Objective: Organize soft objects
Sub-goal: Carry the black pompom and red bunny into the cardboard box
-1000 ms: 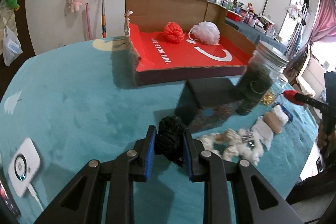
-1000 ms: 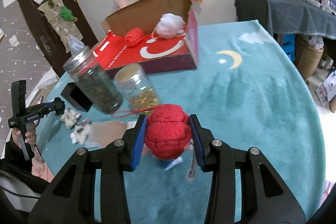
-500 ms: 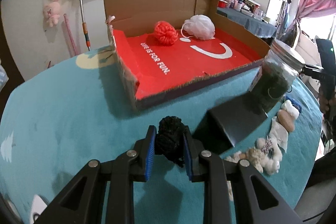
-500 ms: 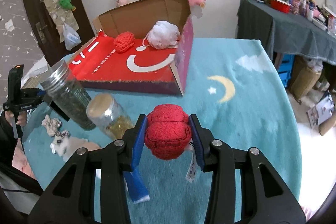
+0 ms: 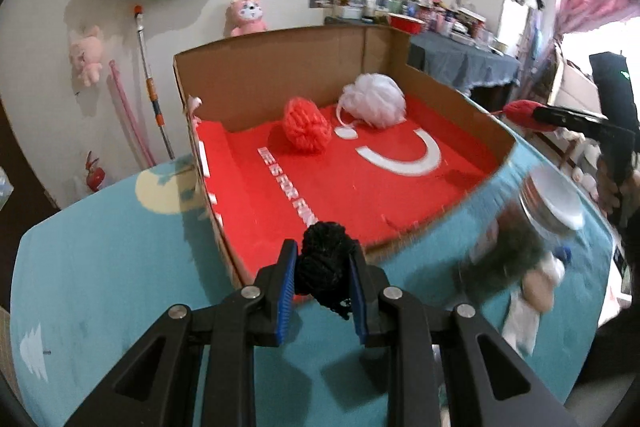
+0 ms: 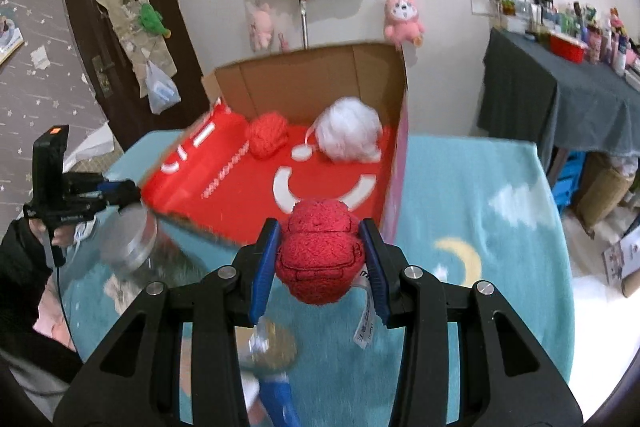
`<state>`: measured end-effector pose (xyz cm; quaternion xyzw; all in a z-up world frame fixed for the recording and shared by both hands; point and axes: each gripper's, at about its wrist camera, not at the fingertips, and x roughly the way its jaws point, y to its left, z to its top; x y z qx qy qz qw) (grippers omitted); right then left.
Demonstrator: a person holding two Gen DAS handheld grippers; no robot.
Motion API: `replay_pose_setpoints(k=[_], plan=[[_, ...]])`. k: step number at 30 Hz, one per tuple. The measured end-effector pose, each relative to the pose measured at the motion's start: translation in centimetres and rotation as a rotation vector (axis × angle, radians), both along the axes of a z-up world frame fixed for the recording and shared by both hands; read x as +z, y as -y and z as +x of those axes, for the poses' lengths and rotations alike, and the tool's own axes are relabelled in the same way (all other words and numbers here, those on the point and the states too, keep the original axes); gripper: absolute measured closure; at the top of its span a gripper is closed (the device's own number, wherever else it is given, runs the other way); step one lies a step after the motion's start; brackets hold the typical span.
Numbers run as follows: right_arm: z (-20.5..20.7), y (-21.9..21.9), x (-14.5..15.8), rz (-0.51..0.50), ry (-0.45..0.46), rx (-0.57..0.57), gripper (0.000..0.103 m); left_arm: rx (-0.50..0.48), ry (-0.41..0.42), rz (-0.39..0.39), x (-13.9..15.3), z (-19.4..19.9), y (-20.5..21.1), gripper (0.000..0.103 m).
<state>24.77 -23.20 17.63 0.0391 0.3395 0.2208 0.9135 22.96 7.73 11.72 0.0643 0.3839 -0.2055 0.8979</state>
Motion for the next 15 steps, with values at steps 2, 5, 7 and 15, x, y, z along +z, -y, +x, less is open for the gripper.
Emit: replay_pose_setpoints(k=[2,5,7,15], plan=[[1.3,-0.7,0.5,-0.012,0.010,-0.018,0.064,0.038,-0.013,-0.008,0.2,1.4,0.5,0.077],[3.6,-2.1,0.9,-0.044,0.012,-0.044,0.064,0.099,-0.040,-0.003,0.5,3.9,1.4,0.077],[5.2,-3.0,1.0,-0.074,0.003,-0.060,0.064,0.117,-0.072,-0.012,0.5,5.4,1.8,0.077],[11.8,-6.1,-0.4,-0.212,-0.073,-0.108,0.064,0.151,-0.128,0.105,-0.8,9.9,4.2,0.077]])
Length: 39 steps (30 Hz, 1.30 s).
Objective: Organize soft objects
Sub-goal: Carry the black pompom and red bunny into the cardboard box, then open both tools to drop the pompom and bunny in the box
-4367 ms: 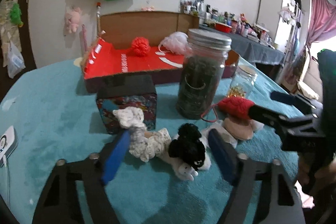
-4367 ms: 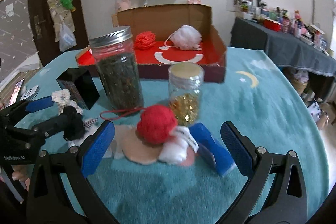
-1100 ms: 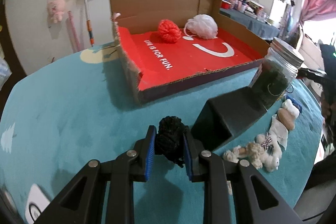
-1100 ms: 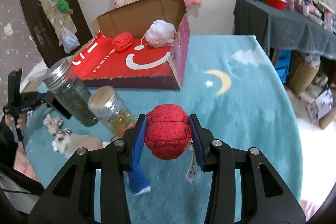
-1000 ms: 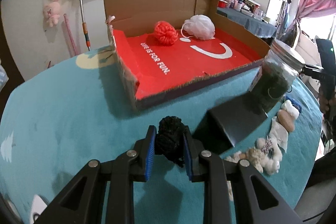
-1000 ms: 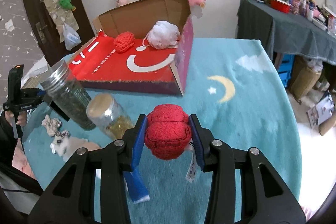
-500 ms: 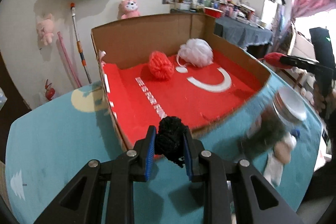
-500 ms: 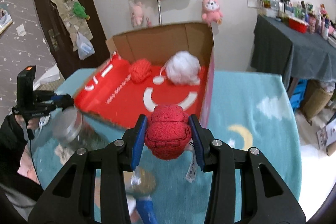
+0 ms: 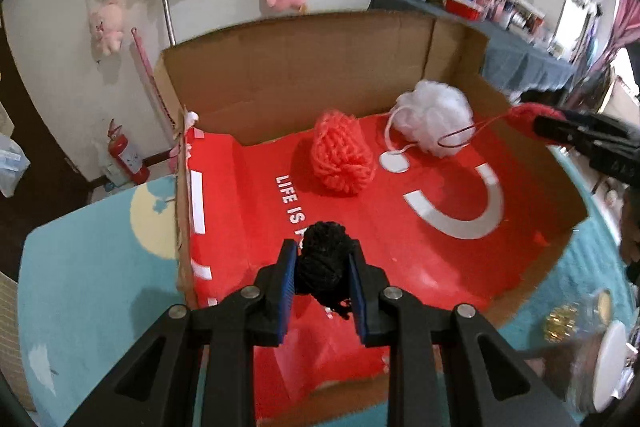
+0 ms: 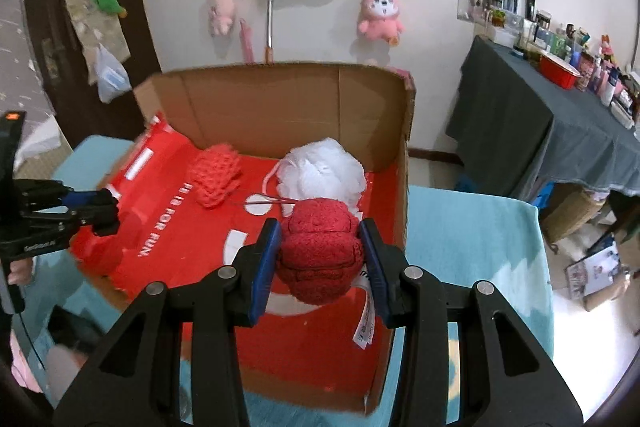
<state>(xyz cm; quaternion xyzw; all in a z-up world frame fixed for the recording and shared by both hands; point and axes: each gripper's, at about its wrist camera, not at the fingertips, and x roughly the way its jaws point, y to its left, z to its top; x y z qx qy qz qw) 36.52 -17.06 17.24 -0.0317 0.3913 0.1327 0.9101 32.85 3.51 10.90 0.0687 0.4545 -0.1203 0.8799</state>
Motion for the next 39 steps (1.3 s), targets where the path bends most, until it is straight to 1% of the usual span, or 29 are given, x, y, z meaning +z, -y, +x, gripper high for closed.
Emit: replay_pose_setpoints(k=[6,8,10,14,18,22,25,28,30,32,37,38,39], plan=[[2.7,-1.6,-2.1,-0.081,-0.072,-0.009,0.064,0.015,-0.057,0.096,-2.4,2.6,1.2,0.077],[3.5,-2.4,-3.0,-0.127,-0.098,-0.002,0.064,0.017,-0.069,0.123,-3.0,3.2,1.4,0.077],[4.2,-3.0,-3.9,-0.178,-0.127,-0.001,0.064,0.019,-0.082,0.135,-3.4,3.8,1.5,0.076],[4.9,-3.8,-5.5,-0.226,-0.189,0.006,0.064,0.029,-0.095,0.167,-4.1,4.6,1.5,0.075],[5.0,-4.5,-6.8,-0.277,-0.220,0.024,0.064,0.036,-0.098,0.180,-4.5,4.8,1.7,0.073],[4.9,-4.7,-7.6,-0.319,-0.217,0.030,0.064,0.034,-0.090,0.200,-4.6,4.7,1.8,0.072],[5.0,-4.2,-7.7,-0.305,-0.225,0.025,0.063,0.033,-0.092,0.209,-4.9,4.8,1.8,0.070],[4.8,-4.0,-7.9,-0.315,-0.218,0.034,0.063,0.033,-0.097,0.212,-5.4,4.9,1.6,0.066],[4.8,-4.4,-8.2,-0.337,-0.216,0.040,0.062,0.038,-0.095,0.213,-5.5,4.9,1.4,0.061],[4.7,-4.6,-8.4,-0.358,-0.218,0.043,0.062,0.046,-0.092,0.216,-5.5,4.8,1.2,0.054],[4.7,-5.1,-8.8,-0.385,-0.218,0.051,0.059,0.053,-0.092,0.201,-5.7,4.9,0.9,0.050],[4.7,-5.1,-8.8,-0.385,-0.217,0.052,0.058,0.052,-0.090,0.200,-5.7,4.8,0.9,0.047],[4.5,-5.2,-8.8,-0.382,-0.217,0.058,0.055,0.050,-0.087,0.196,-5.6,4.6,0.9,0.046]])
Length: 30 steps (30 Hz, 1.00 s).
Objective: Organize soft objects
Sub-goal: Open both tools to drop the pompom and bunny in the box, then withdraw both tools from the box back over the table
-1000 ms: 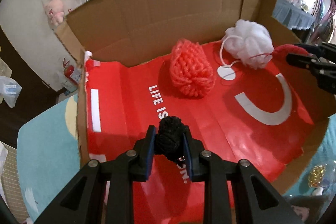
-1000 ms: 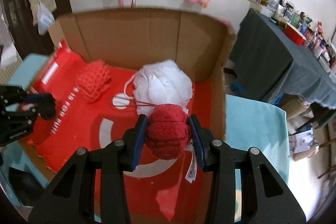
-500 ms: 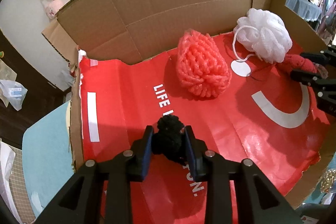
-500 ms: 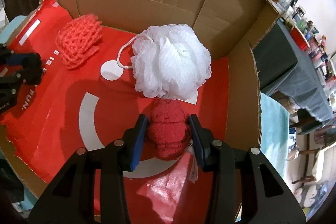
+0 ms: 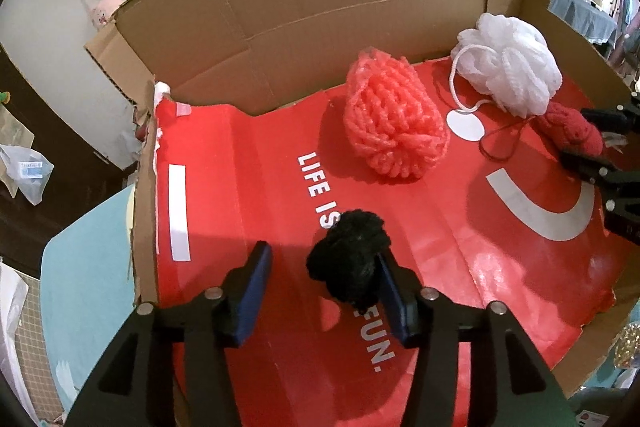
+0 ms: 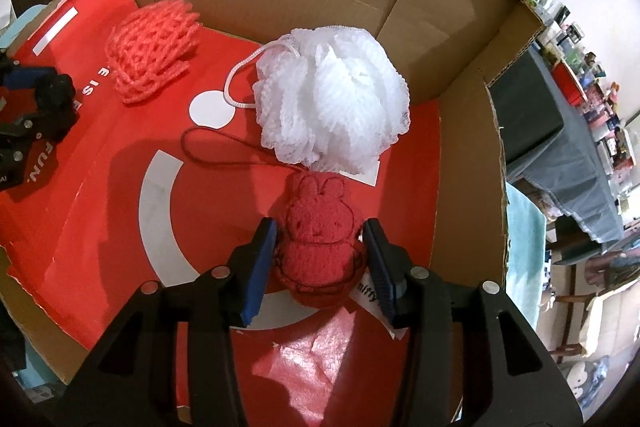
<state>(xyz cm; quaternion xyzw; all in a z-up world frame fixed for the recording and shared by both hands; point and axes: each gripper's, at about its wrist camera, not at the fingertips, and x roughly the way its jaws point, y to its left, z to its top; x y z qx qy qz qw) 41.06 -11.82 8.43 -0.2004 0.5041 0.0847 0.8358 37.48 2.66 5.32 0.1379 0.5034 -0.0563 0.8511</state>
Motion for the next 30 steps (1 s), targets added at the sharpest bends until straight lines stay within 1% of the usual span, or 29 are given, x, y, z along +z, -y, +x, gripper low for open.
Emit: replay_pose_setpoints(k=[2,3,4,5,7,9,11,15,19,20,22,24,30], plan=[[-0.8,-0.7,0.1,-0.001,0.009,0.010,0.050,-0.008,0.011,-0.015,0.4,-0.1,0.0,0.040],[-1.1,-0.8,0.3,-0.007,0.018,0.015,0.046,-0.011,0.018,-0.019,0.6,-0.4,0.1,0.038],[-1.3,-0.9,0.4,-0.014,0.028,0.019,0.041,-0.014,0.030,-0.020,0.8,-0.7,0.2,0.032],[-1.7,-1.3,0.6,-0.019,0.038,0.024,0.040,-0.016,0.043,-0.018,1.1,-0.9,0.6,0.026],[-2.2,-1.5,1.2,-0.014,0.046,0.025,0.040,-0.019,0.084,-0.029,2.1,-1.6,0.6,0.020],[-2.6,-1.6,1.8,-0.002,0.051,0.019,0.039,-0.023,0.111,-0.051,3.1,-2.3,0.6,0.018],[-3.0,-1.2,2.5,0.012,0.060,0.013,0.039,-0.023,0.148,-0.074,4.3,-3.2,0.5,0.013],[-3.8,-0.2,4.5,0.050,0.089,-0.010,0.034,-0.012,0.216,-0.111,6.9,-4.9,0.8,0.007],[-5.1,0.8,7.0,0.089,0.124,-0.032,0.033,0.016,0.274,-0.155,9.4,-6.5,0.0,0.002],[-5.6,1.1,7.8,0.101,0.137,-0.037,0.032,0.023,0.289,-0.167,10.1,-7.2,-0.3,0.001],[-6.9,1.5,9.4,0.124,0.174,-0.044,0.024,0.034,0.325,-0.178,11.2,-8.6,-0.4,0.001],[-7.3,2.5,10.6,0.140,0.203,-0.044,0.021,0.039,0.366,-0.192,12.5,-10.1,-0.7,0.000],[-11.7,3.9,14.5,0.209,0.295,-0.046,0.020,0.049,0.471,-0.241,15.3,-14.6,-1.2,0.000]])
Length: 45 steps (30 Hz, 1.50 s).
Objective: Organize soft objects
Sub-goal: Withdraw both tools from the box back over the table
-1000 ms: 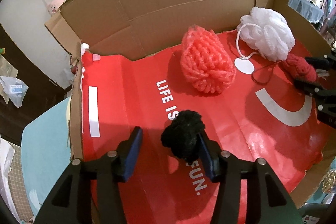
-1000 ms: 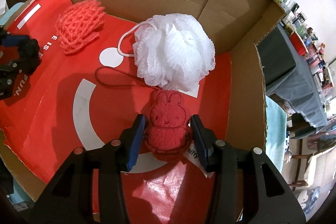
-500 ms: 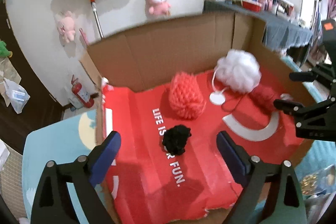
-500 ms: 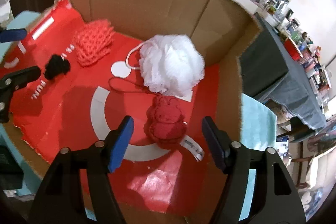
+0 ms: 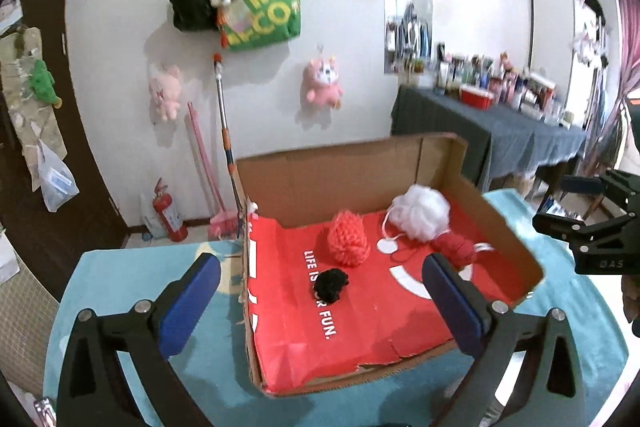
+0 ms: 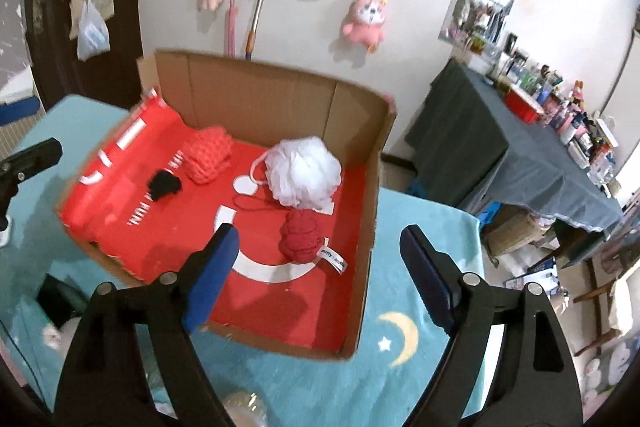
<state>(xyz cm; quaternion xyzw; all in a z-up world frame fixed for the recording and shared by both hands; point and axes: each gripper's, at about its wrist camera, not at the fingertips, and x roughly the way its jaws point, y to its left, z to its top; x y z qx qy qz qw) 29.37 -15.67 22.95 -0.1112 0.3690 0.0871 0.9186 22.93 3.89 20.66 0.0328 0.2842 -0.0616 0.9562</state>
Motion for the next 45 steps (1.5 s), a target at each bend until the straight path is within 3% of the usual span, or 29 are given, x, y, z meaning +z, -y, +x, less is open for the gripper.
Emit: replay_pose_setpoints(k=[3,10,17,25,35,45], plan=[[-2.9,0.2,1.8,0.033,0.060,0.002,0.013,0.014,0.045,-0.032,0.9,-2.4,-0.4,0.000],[-9.4,-0.1,3.8,0.095,0.191,0.018,0.012,0.026,0.135,-0.064,1.7,-7.6,-0.2,0.000],[-15.7,-0.6,4.4,0.140,0.318,0.030,0.007,0.002,0.243,-0.049,1.5,-13.7,2.0,0.000],[-22.7,-0.9,4.2,0.197,0.410,0.045,0.006,-0.032,0.289,-0.098,0.9,-19.4,3.1,0.000],[-28.1,-0.3,2.6,0.234,0.439,0.015,0.005,-0.049,0.329,-0.092,-0.5,-24.1,4.8,0.000],[-29.9,-0.3,-1.8,0.210,0.416,-0.047,0.005,-0.049,0.248,-0.112,-5.3,-24.9,5.5,0.000]])
